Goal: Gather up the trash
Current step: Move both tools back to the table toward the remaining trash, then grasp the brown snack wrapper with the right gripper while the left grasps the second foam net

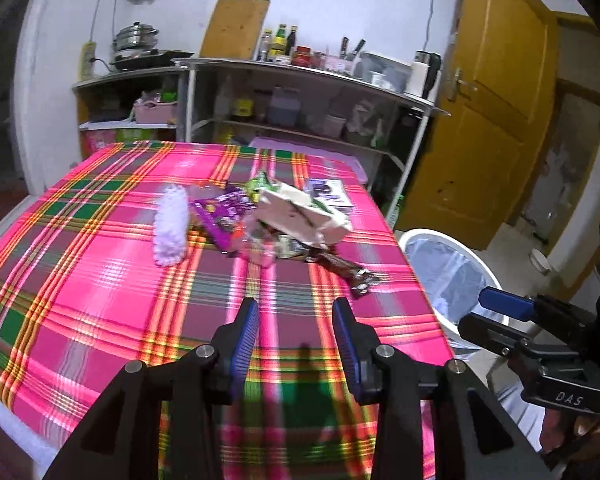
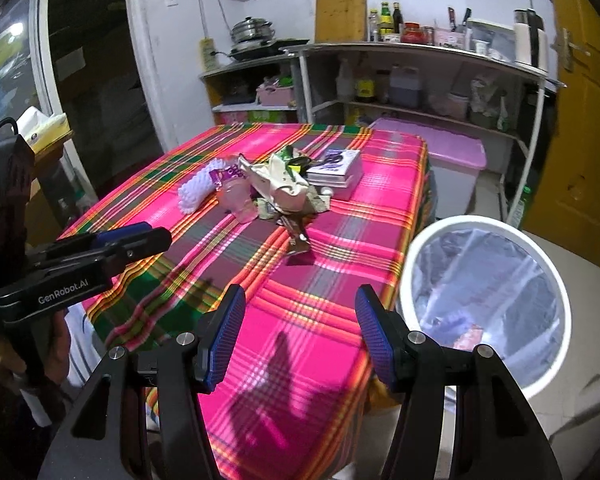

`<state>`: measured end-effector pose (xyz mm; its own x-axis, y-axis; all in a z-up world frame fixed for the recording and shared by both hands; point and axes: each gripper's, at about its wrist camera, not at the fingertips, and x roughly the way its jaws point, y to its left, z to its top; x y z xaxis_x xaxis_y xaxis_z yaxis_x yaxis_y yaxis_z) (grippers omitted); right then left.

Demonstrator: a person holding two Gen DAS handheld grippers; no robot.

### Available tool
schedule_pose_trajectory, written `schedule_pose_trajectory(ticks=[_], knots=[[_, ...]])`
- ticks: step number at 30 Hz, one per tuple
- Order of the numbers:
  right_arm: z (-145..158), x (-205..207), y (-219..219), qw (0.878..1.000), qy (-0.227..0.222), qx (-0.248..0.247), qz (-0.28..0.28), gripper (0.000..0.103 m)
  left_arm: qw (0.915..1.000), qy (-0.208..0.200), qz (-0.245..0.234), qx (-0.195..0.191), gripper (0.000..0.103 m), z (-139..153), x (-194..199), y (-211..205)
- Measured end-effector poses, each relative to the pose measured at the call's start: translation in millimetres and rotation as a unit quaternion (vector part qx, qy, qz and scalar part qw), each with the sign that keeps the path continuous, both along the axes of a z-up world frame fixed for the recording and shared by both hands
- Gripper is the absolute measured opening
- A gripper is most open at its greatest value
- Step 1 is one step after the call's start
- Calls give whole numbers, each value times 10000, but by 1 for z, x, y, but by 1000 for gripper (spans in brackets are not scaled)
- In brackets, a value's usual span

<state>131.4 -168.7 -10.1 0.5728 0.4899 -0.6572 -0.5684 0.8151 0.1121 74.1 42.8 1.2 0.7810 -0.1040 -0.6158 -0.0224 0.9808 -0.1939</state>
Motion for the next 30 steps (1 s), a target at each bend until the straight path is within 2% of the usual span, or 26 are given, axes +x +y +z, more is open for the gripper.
schedule_pose_trajectory(ticks=[8,14,17,23,30], knots=[[-10,27,20,9998,149,-52,144,57,9991,105,400,106,38,-5,14,33],[-20,56,34,9991,333,-155,203,49,9977,133,655,103,39,-7,38,63],[-25,67,40,9987,435,-150,236,48,9973,189,712,38,46,-10,54,77],[-35,86,57,9974,568,-250,362,41,9960,377,813,38,47,-23,89,96],[-48,97,69,9953,744,-436,440,22,9938,654,901,50,47,-41,117,107]])
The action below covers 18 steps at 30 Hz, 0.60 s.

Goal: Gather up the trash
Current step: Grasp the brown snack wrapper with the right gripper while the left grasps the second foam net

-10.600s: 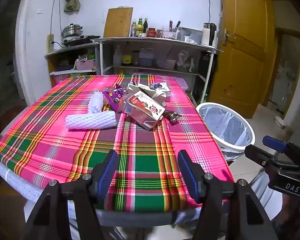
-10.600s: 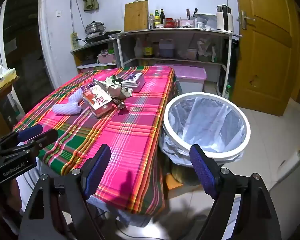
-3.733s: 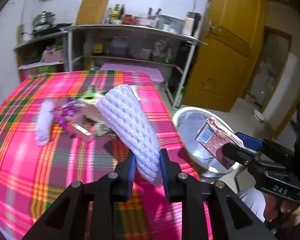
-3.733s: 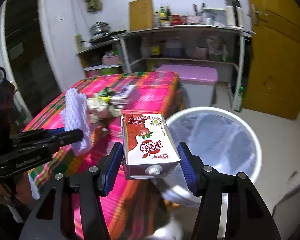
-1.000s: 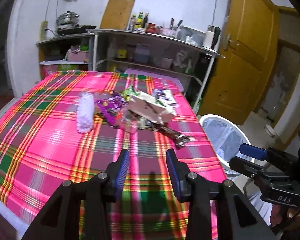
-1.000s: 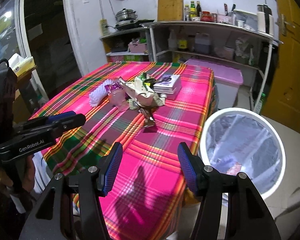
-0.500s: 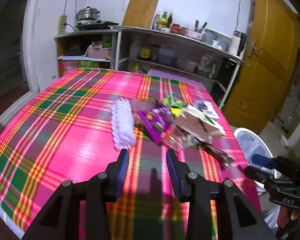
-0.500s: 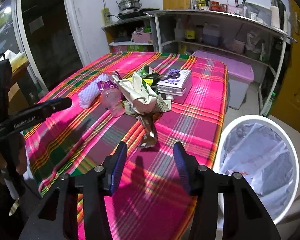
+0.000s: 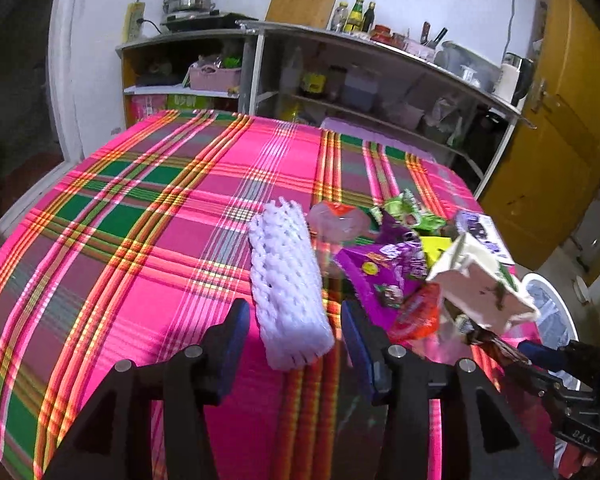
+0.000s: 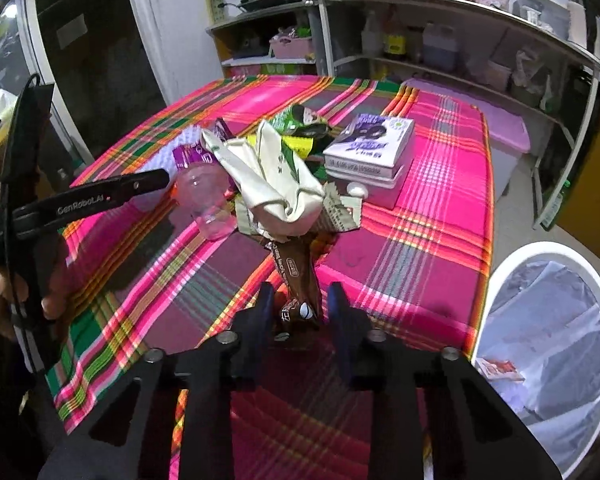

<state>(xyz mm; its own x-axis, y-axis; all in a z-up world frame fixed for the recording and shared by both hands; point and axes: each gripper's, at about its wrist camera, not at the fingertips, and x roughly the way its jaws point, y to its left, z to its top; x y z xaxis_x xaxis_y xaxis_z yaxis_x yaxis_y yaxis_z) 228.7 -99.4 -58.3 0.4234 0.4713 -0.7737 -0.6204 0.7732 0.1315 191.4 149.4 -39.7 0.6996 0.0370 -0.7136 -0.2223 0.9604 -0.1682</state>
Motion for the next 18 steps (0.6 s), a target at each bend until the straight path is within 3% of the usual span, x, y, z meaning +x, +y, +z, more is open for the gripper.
schedule_pose_trajectory(ticks=[2,4,9,18], knots=[[-1,0,1,10000,-20,-17,-11,22,10000,88,15,7,47,-4,5,2],[-1,-1,0,10000,-8,5,-33,21,9998,187,24,-75,35,-8,9,4],[1,-9,-4,10000,37,67,-54,21,9998,152,56,-101,27,-8,5,6],[6,-44,-16,9997,93,217,4,21,9999,1,118,-119,25,1,-31,-3]])
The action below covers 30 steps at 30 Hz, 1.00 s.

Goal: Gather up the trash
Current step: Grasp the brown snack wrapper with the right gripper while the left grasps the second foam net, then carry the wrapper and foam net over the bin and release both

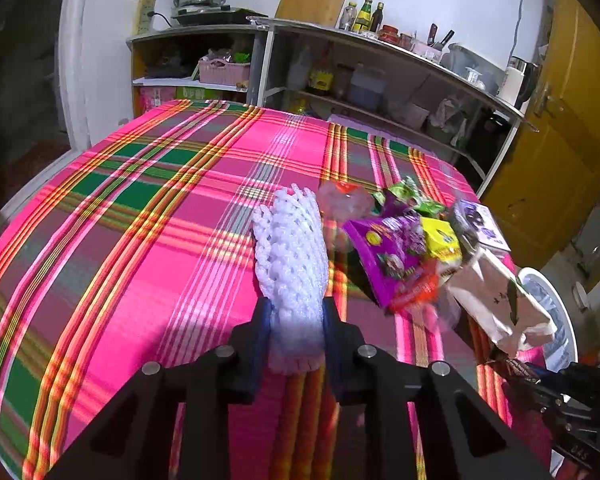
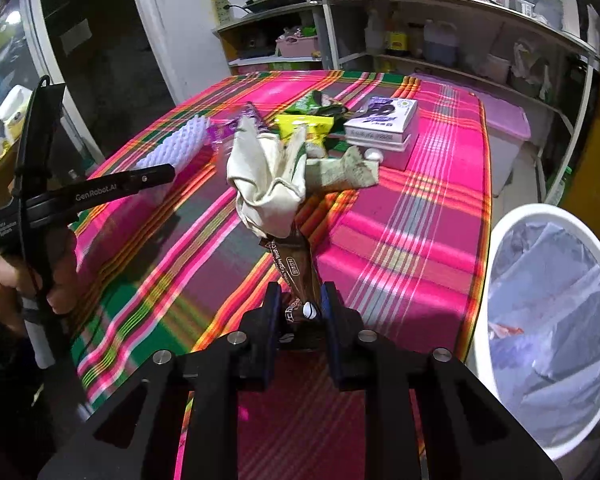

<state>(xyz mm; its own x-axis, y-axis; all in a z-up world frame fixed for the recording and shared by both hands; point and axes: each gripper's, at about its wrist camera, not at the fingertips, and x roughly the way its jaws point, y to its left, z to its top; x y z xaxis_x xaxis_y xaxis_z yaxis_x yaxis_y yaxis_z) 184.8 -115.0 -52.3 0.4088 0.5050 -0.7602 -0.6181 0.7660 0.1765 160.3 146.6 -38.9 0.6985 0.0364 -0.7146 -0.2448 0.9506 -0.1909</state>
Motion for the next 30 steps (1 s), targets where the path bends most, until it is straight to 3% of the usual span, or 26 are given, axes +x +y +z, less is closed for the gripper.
schedule_pose_trajectory(ticks=[14,30], knots=[[22,-45,-24,9995,-210,218,-132,21,9993,-318,-200,-16,25,28,-64,-34],[47,-68,-61,9965,-493,455,-492,21,9938,-686,-872,37,25,60,-104,-93]])
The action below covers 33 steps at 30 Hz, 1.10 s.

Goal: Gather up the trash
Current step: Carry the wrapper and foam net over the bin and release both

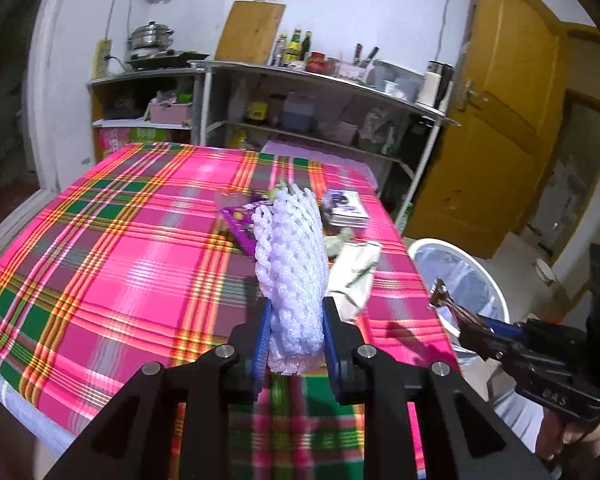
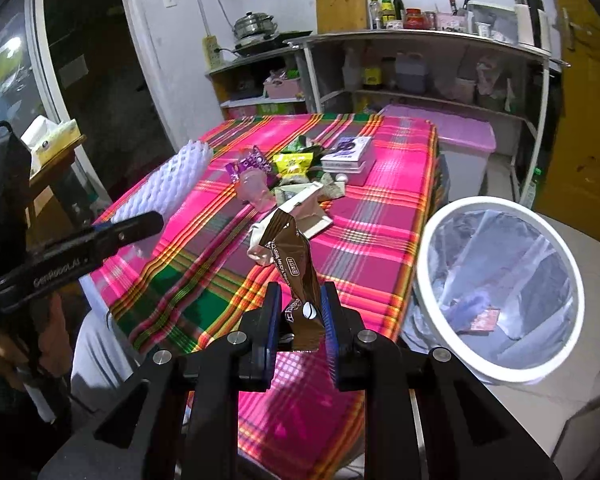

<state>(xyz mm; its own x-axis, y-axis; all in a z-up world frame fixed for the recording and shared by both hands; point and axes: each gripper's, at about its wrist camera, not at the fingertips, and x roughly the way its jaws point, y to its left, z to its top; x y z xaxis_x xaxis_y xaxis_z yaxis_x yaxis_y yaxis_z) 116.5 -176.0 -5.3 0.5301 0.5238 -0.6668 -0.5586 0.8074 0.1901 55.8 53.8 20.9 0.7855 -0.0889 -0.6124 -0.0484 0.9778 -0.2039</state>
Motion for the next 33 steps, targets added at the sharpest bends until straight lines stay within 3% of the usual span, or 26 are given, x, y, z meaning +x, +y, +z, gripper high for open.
schedule_pose_trajectory(ticks=[17,33], knots=[[8,-3,-43,9988,-143,136,-451,21,9977,56,-674,98,25,1,-1,-58],[-12,25,-107,9911,82,62,-1327,21,9881,192,-1509,215,25,-9,39,-124]])
